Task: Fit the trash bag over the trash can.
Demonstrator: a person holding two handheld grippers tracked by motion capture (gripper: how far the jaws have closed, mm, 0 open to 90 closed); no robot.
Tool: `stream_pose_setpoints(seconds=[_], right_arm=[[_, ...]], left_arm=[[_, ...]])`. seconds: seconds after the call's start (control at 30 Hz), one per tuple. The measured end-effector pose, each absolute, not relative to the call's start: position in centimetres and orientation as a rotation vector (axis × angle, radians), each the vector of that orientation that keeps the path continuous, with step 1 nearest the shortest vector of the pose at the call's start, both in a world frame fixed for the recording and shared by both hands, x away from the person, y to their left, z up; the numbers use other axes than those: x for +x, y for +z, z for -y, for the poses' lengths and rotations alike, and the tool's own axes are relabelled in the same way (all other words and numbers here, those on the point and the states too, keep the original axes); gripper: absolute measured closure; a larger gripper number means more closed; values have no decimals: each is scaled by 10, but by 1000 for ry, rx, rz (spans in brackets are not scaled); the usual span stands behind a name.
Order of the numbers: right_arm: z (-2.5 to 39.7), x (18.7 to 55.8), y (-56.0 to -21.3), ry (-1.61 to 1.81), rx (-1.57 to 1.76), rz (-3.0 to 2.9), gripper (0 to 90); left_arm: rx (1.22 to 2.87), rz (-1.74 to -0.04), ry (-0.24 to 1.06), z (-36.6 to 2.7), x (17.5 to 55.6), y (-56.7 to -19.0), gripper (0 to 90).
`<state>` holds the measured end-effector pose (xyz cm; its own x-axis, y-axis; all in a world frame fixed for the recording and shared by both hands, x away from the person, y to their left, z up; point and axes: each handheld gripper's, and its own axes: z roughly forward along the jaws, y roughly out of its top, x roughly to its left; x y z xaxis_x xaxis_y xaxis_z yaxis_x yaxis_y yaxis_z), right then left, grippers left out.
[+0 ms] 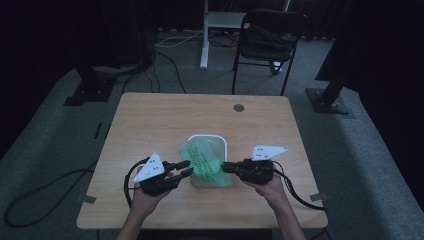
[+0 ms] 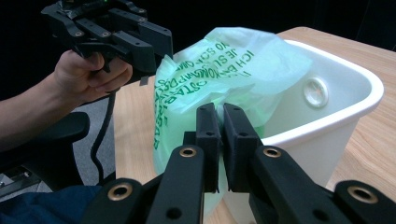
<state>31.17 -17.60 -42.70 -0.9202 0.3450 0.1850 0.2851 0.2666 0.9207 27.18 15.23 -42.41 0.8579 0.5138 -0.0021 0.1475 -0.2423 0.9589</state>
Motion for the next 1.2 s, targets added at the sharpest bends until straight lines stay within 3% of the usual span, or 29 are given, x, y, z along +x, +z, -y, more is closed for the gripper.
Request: stream_pose_setpoints(seconds=[0.77,1.2], right_arm=[[178,319,-424,1790,596,-2474,890],[174,318,-418,1797,562,-2473,893]], left_arm=[[1835,-413,227,-139,286,-399,569],[1931,-398,162,-100,301,-403,564]])
